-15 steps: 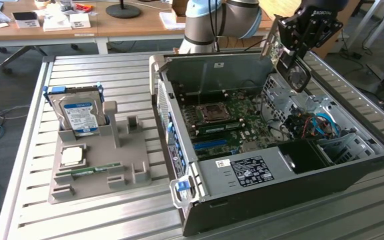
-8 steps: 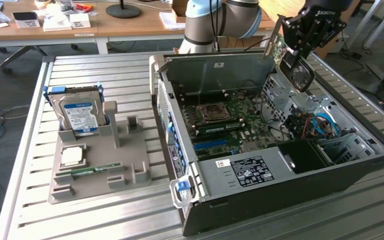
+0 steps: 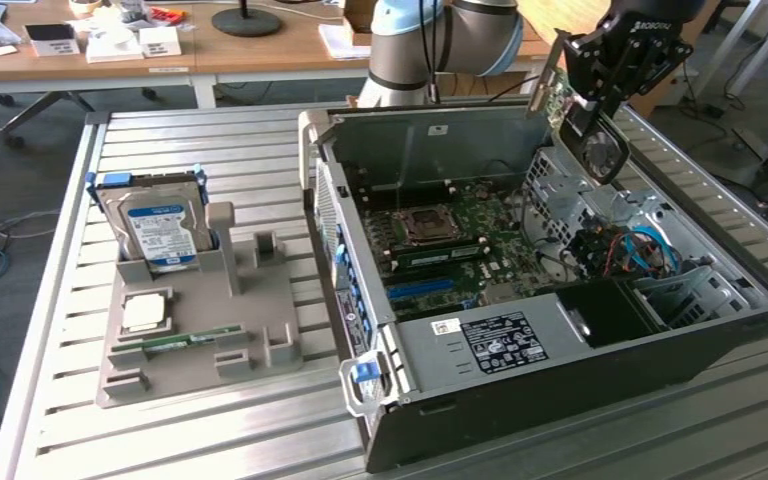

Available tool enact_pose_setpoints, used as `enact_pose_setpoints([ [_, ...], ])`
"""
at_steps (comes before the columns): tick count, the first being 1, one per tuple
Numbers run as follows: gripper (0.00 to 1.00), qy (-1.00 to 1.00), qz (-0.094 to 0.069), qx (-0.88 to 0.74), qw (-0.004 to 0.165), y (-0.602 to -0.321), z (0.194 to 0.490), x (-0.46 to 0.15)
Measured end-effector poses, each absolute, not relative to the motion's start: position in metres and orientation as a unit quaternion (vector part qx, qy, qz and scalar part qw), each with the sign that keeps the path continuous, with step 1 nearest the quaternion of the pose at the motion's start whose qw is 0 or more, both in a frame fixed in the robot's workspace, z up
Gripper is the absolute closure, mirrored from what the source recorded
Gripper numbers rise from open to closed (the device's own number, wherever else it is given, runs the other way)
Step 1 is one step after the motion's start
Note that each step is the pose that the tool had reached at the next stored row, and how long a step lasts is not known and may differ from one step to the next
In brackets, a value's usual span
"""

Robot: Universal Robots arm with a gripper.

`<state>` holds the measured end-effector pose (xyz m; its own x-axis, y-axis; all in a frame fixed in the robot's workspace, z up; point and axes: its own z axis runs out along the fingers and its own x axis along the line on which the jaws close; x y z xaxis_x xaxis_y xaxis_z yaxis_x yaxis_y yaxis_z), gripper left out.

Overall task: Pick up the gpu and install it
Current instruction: 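Insert the gpu into the slot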

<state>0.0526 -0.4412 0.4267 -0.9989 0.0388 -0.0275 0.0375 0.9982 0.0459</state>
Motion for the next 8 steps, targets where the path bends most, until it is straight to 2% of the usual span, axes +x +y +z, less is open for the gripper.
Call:
enact_pose_setpoints([
  [8, 0.73, 1.000, 0.023, 0.016, 0.014, -0.4412, 0.4267, 0.0526],
])
